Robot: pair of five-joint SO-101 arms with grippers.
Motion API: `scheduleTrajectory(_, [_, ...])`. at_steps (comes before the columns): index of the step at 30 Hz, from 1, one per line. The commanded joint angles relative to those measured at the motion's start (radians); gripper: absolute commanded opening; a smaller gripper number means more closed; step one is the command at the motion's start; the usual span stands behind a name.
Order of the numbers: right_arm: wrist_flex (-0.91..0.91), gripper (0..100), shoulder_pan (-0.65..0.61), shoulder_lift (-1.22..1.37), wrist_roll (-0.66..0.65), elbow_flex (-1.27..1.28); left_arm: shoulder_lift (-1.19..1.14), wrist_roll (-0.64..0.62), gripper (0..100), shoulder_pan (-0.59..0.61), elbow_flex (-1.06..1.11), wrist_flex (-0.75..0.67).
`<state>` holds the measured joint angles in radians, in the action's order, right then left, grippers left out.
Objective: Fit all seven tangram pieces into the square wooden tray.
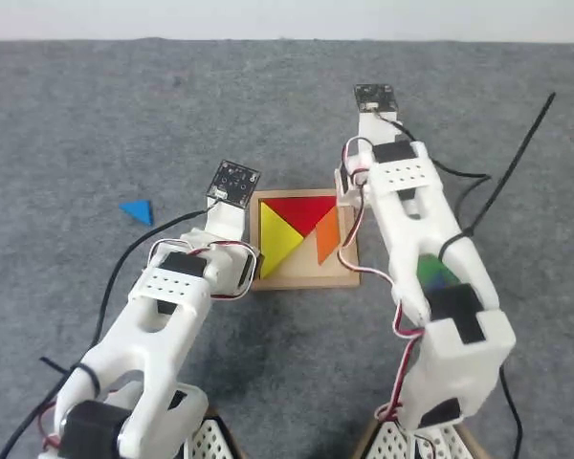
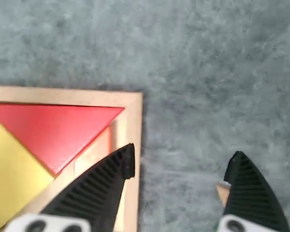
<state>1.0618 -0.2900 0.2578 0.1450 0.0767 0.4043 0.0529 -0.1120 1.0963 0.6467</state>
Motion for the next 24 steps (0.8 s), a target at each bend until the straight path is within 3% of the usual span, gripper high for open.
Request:
scheduleTrajectory(1, [0.010, 31.0, -0.056, -0.074, 0.006, 0.035, 0.037, 0.006, 18, -0.005, -0.007, -0.020])
scheduleTrajectory(10, [-0.077, 31.0, -0.166, -0.015, 0.006, 0.155, 0.037, 0.006, 18, -0.005, -0.007, -0.020])
scheduleTrajectory(24, [-0.154, 31.0, -0.045, 0.061, -0.054, 0.098, 0.037, 0.006, 18, -0.005, -0.007, -0.020])
